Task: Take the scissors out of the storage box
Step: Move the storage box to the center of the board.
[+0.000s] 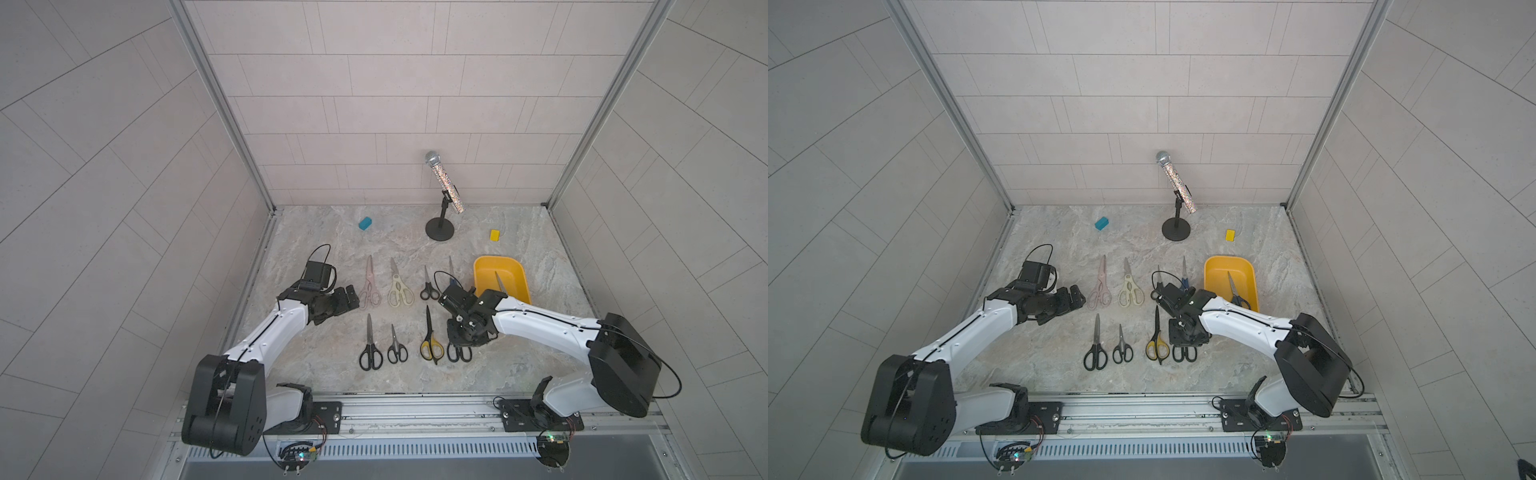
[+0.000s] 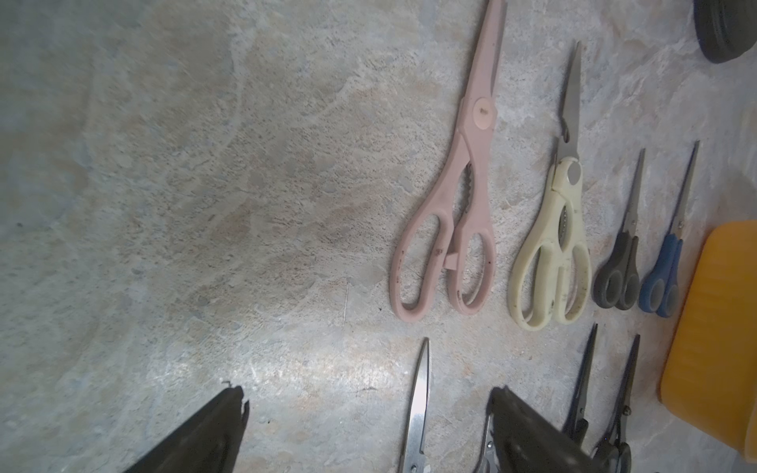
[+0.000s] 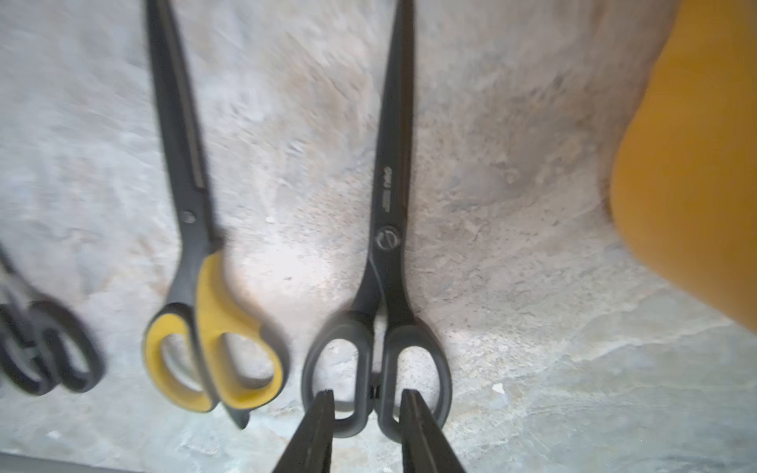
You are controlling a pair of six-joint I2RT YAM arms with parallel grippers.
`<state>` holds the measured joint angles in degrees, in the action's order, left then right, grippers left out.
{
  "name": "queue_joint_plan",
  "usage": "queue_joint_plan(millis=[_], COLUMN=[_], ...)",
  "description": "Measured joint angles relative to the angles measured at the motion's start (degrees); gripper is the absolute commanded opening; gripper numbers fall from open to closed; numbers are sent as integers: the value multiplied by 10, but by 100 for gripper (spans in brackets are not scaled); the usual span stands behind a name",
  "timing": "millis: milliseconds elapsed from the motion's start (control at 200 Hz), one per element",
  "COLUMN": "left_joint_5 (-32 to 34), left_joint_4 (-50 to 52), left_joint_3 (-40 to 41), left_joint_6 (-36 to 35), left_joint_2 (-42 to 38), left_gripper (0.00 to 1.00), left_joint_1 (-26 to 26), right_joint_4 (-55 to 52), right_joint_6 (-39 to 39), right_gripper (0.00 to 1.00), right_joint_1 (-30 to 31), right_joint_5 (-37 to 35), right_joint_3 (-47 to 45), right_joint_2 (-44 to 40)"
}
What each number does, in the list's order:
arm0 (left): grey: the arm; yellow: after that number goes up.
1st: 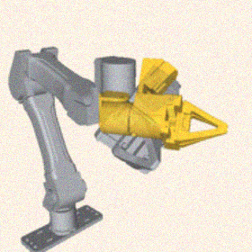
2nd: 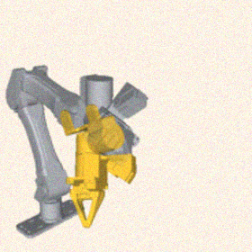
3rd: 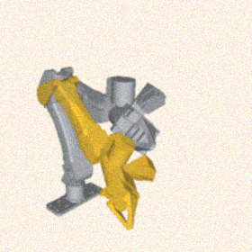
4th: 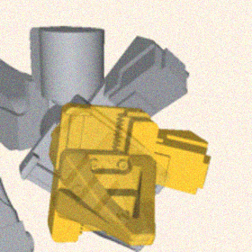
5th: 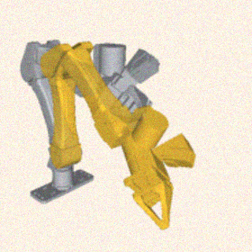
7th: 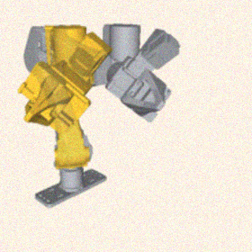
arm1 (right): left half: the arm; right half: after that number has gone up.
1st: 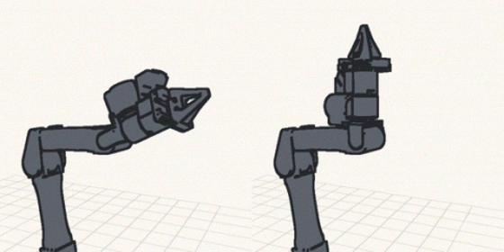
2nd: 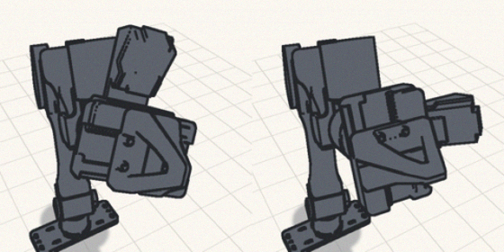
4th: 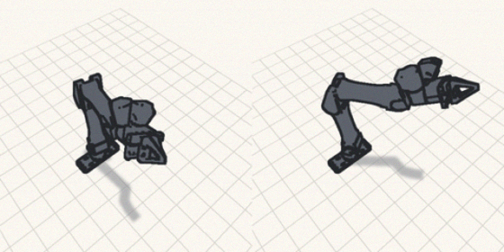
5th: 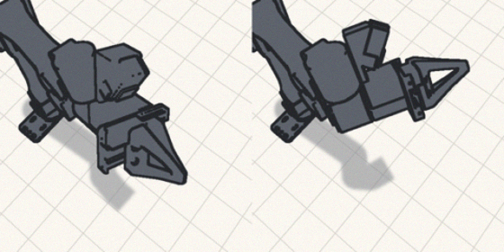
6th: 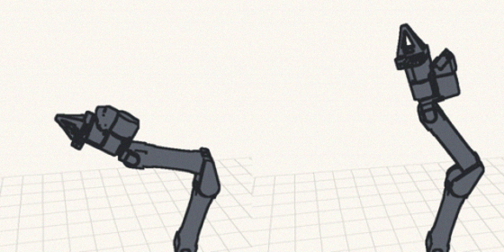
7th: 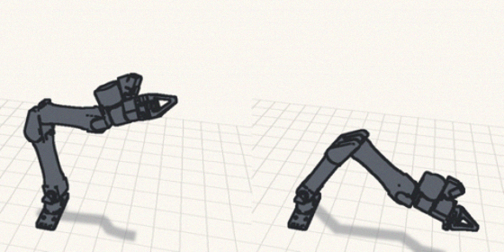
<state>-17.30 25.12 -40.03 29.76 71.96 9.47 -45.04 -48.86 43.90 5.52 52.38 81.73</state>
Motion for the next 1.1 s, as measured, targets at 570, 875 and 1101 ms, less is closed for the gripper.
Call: queue_joint_plan(millis=[570, 875, 1101], left_joint_5=[4, 4, 4], left_joint_4=[0, 0, 0], left_joint_3=[0, 2, 2], left_joint_6=[0, 2, 2], left_joint_2=[8, 8, 8], left_gripper=[100, 100, 100], left_joint_1=[0, -1, -1], right_joint_4=[-51, -17, 9], right_joint_6=[118, 168, 176], right_gripper=[33, 14, 6], right_joint_1=[-183, -220, -257], right_joint_5=[-49, -65, -54], right_joint_3=[84, 97, 103], right_joint_2=[20, 99, 114])
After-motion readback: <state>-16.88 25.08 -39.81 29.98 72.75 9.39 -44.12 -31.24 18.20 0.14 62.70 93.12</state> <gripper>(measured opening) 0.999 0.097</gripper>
